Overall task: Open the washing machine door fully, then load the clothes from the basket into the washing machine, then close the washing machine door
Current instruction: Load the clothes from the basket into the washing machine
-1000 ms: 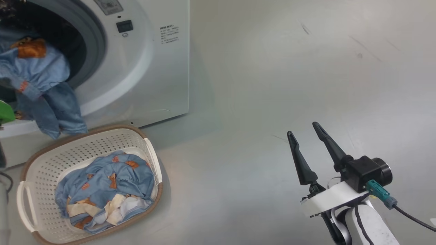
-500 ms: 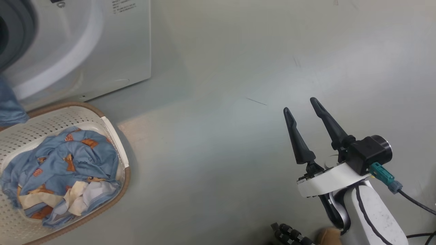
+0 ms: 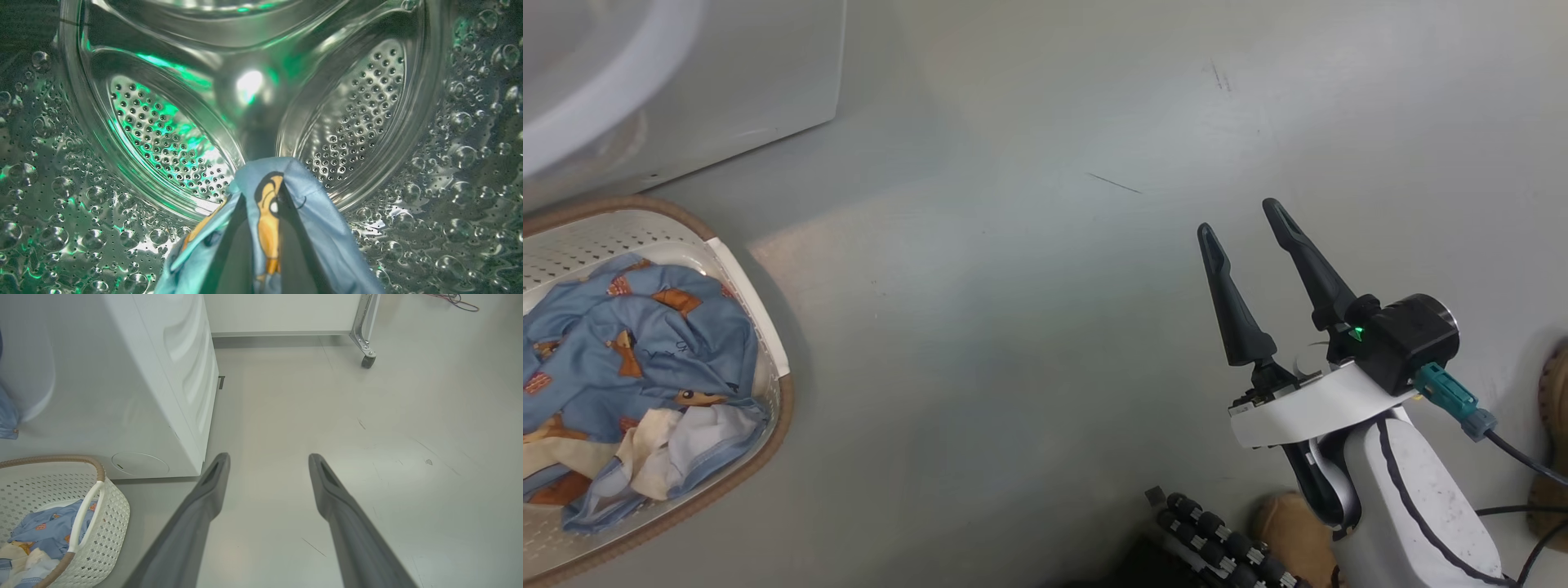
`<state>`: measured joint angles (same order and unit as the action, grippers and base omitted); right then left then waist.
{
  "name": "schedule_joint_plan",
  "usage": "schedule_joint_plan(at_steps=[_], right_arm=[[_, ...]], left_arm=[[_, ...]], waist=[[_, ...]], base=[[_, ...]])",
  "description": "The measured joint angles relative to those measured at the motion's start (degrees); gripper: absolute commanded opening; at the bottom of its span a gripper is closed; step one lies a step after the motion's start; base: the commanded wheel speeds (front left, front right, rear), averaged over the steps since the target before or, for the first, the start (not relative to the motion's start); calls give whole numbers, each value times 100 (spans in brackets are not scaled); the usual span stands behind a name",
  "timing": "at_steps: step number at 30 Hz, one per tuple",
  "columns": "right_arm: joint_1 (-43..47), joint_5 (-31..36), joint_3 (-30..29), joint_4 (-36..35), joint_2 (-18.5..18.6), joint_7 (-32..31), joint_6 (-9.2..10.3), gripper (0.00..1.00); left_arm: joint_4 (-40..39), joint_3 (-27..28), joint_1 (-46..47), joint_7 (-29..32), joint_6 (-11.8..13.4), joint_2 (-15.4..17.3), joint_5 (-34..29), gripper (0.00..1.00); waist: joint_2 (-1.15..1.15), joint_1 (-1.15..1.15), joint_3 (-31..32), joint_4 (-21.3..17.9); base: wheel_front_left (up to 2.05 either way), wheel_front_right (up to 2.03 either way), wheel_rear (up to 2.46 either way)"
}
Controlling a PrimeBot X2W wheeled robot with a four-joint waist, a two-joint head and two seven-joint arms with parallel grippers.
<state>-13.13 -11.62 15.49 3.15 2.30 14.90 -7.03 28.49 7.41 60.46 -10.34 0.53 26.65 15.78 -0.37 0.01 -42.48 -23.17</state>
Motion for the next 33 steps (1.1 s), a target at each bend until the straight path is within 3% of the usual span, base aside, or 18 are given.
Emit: schedule_joint_plan(at_steps=[12, 13, 14, 15, 16, 17, 33], right_arm=[[-7, -47, -68, 34, -1, 0, 3, 100], [-13, -48, -73, 38, -1, 0, 4, 100], [-22, -48, -89, 43, -4, 0, 8, 100], [-30, -48, -110, 43, -3, 0, 9, 100], [-36, -48, -131, 44, -2, 0, 9, 100], [-40, -48, -151, 48, -3, 0, 10, 100], [-145, -34, -363, 225, 1, 0, 10, 100]], left_arm=[[644, 49, 584, -205, 136, -18, -1, 0], [747, 24, 577, -207, 136, -58, -3, 10], [854, 4, 575, -207, 136, -112, -3, 33], [934, -20, 567, -207, 136, -169, -3, 47], [1000, -35, 560, -208, 136, -220, -3, 78], [1065, -54, 559, -208, 136, -255, -3, 100], [1997, -268, 275, -238, 257, -943, -5, 100]], waist=[[0, -1, -59, -29], [0, -1, -55, -20], [0, 0, -47, -7], [0, 0, -36, 10], [0, -1, -23, 28], [0, -1, -9, 49], [0, -1, 488, 547]], base=[[0, 0, 0], [0, 0, 0], [0, 0, 0], [0, 0, 0], [0, 0, 0], [0, 0, 0], [0, 0, 0]])
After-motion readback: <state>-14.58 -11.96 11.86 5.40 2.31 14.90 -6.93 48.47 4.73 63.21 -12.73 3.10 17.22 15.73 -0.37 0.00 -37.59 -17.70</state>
